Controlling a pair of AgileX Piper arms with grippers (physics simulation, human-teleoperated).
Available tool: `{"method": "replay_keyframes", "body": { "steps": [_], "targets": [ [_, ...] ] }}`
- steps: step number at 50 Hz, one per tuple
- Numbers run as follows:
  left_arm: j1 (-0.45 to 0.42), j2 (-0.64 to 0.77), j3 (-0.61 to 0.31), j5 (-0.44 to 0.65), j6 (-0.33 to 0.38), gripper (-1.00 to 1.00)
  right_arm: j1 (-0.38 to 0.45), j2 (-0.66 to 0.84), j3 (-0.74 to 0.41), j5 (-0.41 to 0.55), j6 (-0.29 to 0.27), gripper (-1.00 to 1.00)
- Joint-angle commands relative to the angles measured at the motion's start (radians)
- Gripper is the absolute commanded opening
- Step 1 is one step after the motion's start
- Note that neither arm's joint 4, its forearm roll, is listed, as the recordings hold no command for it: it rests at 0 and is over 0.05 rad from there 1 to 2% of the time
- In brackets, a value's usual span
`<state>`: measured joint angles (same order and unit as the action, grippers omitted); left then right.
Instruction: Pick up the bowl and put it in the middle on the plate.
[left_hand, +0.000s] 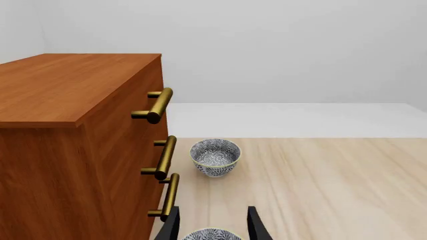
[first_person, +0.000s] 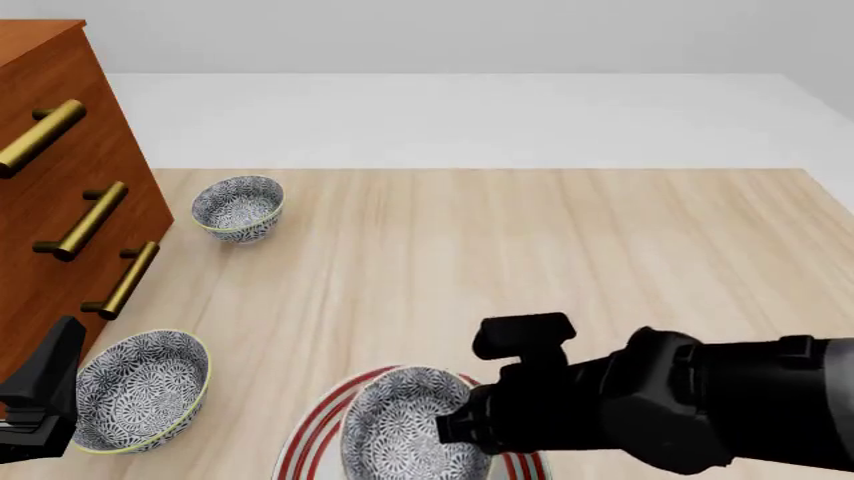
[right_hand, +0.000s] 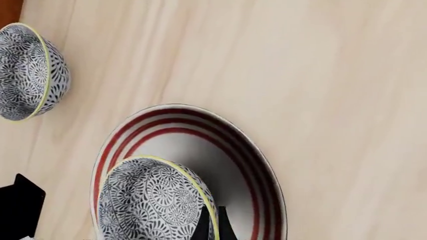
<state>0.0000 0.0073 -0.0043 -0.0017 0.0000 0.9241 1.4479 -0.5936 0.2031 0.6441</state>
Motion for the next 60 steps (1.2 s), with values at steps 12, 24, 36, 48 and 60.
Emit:
{"method": "replay_keyframes", "body": {
  "steps": [12,24,36,48,60],
  "targets": [
    [0.0,0.0,0.0,0.0,0.0,1.0,0.043,0.036,0.042,-0.066,0.05,-1.0],
    [0.0,0.0,0.0,0.0,0.0,1.0,0.042,0.061,0.053,-0.093,0.056,-1.0],
    [0.0,0.0,0.0,0.0,0.0,1.0,0.043,0.082,0.061,-0.117,0.062,-1.0],
    [0.0,0.0,0.0,0.0,0.0,1.0,0.016,0.069,0.047,-0.089,0.033,1.0],
    [0.0,0.0,0.0,0.0,0.0,1.0,0.006,0.025,0.039,-0.058,0.024,1.0]
  ]
}}
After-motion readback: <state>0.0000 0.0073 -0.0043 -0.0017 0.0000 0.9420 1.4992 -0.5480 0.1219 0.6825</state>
